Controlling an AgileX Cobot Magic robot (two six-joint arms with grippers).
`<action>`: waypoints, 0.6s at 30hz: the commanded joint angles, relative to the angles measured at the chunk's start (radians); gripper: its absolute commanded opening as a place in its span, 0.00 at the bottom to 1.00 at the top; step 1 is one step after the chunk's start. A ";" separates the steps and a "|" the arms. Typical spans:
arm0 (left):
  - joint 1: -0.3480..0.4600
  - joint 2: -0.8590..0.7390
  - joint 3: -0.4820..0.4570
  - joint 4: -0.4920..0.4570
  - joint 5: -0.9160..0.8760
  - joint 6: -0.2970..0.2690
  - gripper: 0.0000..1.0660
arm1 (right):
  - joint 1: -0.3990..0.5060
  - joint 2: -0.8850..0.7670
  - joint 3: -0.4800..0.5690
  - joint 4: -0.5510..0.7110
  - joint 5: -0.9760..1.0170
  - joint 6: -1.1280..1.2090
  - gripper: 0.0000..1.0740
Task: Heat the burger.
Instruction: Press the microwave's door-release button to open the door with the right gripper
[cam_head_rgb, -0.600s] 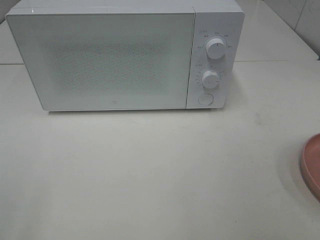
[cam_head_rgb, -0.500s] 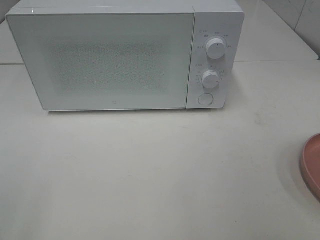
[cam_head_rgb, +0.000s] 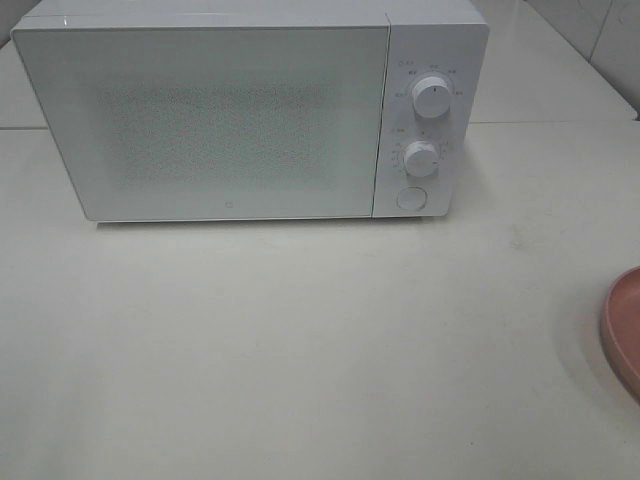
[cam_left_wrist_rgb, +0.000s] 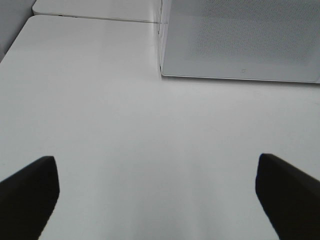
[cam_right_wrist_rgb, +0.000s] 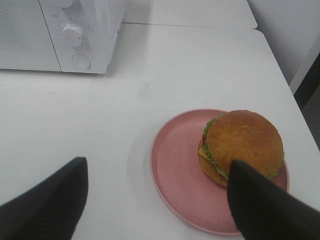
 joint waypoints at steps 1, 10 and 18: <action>-0.005 -0.021 0.002 -0.001 -0.014 0.000 0.94 | -0.002 -0.002 -0.013 0.002 -0.024 -0.007 0.70; -0.005 -0.021 0.002 -0.001 -0.014 0.000 0.94 | -0.002 0.116 -0.023 -0.006 -0.102 0.012 0.70; -0.005 -0.021 0.002 -0.001 -0.014 0.000 0.94 | -0.002 0.232 -0.017 -0.006 -0.222 0.012 0.70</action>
